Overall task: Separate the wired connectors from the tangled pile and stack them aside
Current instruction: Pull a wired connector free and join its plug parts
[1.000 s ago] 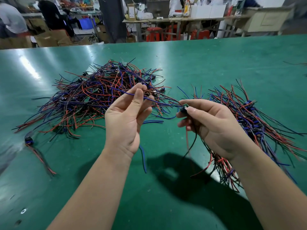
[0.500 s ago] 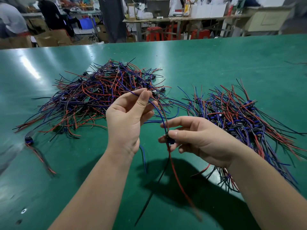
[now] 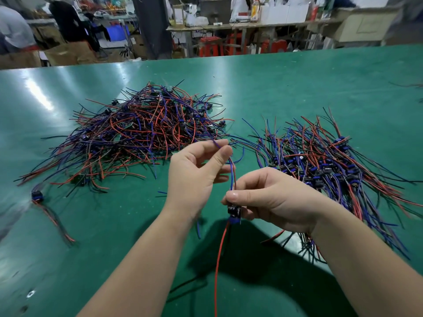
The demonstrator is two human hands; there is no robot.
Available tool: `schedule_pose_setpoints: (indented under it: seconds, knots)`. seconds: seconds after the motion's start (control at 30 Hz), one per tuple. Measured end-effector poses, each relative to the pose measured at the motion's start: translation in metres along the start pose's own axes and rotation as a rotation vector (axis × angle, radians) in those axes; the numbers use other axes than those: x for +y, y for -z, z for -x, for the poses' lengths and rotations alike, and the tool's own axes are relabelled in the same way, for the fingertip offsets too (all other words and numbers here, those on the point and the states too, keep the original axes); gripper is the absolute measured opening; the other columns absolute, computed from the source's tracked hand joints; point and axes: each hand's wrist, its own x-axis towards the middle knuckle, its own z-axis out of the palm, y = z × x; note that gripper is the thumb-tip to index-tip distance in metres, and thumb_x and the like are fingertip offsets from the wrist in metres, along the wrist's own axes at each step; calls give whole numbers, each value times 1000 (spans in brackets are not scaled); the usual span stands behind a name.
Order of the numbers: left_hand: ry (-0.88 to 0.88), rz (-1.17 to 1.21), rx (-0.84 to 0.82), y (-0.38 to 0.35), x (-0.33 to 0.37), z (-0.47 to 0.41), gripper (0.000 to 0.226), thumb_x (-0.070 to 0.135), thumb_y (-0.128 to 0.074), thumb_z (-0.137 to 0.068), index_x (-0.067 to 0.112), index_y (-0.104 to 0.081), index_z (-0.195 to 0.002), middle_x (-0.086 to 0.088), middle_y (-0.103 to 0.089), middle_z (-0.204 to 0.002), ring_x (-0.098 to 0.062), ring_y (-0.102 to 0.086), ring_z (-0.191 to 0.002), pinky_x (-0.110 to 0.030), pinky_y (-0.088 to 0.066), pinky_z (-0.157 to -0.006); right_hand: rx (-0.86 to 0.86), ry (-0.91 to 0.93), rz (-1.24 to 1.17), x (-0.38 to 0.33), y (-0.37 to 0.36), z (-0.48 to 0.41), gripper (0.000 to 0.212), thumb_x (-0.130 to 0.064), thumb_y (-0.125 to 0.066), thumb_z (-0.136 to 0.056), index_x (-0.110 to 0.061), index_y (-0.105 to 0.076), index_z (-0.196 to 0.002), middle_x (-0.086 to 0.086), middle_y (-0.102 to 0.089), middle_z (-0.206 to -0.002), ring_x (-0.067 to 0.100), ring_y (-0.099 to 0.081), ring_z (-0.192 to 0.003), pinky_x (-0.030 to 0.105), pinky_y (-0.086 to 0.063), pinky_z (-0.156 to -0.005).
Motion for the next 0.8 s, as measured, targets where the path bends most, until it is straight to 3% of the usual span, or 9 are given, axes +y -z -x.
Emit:
schedule_pose_setpoints:
  seconds: [0.1,0.2,0.33,0.43,0.57,0.67,0.8]
  knots:
    - [199,-136,-48,-3,-1,0,26,44,-51,-89,19,-61,-89,2,-70,-61,-12,-64,-45,-20,-48,-40,85,40,-81,-2,6,-2,13,-22,-76,-56,-12,-68,-57,3,-57,-59,7,-50,-46,15,-42,-49]
    - [391,-140,-149,-3,0,0,51,59,-47,-80,12,-62,-90,-4,-69,-57,-15,-65,-46,-19,-47,-40,229,79,-145,-4,17,-6,12,-19,-75,-56,-11,-67,-61,-1,-60,-56,5,-51,-45,14,-43,-47]
    - [425,-41,-380,-2,-1,6,37,41,-68,-68,7,-72,-80,-7,-72,-72,-16,-70,-63,-21,-52,-52,328,104,-114,-1,25,-8,13,-19,-73,-54,-9,-70,-62,1,-63,-57,5,-51,-46,13,-42,-47]
    - [458,-23,-359,-2,-2,6,24,26,-72,-66,7,-71,-80,-7,-72,-71,-14,-69,-60,-20,-53,-51,378,149,34,2,27,-10,14,-18,-73,-61,-5,-70,-65,3,-59,-57,5,-47,-46,14,-37,-45]
    - [430,-94,-373,-2,-2,7,8,13,-72,-79,5,-70,-79,-6,-70,-66,-13,-68,-56,-20,-52,-50,399,170,116,3,29,-10,19,-19,-74,-59,-2,-67,-66,4,-56,-53,7,-44,-42,14,-35,-42]
    - [460,-112,-443,-2,1,9,3,9,-70,-81,7,-72,-79,-5,-69,-64,-15,-67,-54,-20,-52,-50,450,185,60,-1,35,-8,15,-17,-74,-57,-6,-69,-64,0,-57,-51,7,-48,-42,14,-38,-42]
    - [530,-157,-666,-2,3,14,13,8,-66,-86,14,-71,-96,1,-70,-67,-13,-68,-59,-23,-55,-59,597,263,-70,-14,51,-1,5,-16,-72,-56,-17,-71,-51,-3,-58,-49,4,-51,-41,14,-42,-45]
